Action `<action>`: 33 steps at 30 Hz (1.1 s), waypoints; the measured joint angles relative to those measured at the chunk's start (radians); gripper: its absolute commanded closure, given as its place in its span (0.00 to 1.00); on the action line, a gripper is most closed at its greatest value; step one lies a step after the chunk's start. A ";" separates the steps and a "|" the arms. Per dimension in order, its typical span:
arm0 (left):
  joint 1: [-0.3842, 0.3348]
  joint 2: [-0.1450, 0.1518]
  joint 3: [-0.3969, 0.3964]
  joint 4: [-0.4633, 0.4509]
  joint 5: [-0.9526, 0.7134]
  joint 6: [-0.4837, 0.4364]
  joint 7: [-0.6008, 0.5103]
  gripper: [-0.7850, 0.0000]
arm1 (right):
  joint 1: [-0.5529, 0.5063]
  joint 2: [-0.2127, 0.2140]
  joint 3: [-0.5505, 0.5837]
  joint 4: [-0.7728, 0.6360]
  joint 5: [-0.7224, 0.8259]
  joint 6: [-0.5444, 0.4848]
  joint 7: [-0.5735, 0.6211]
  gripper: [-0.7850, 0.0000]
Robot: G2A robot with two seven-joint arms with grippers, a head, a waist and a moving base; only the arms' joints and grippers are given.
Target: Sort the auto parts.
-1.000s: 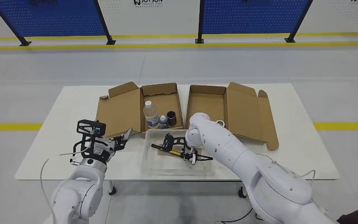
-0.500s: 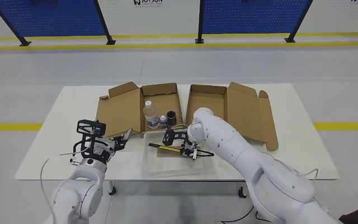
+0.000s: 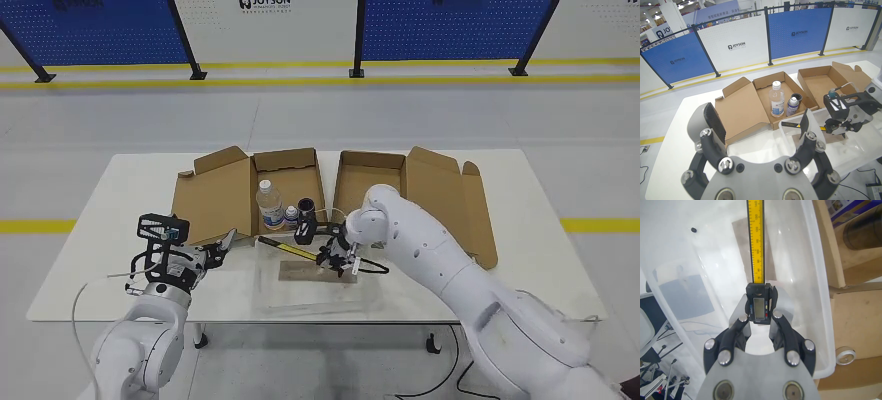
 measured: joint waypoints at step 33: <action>0.000 0.000 0.000 0.000 0.000 0.000 0.000 0.00 | -0.422 0.308 0.537 -0.592 0.260 0.057 -0.021 1.00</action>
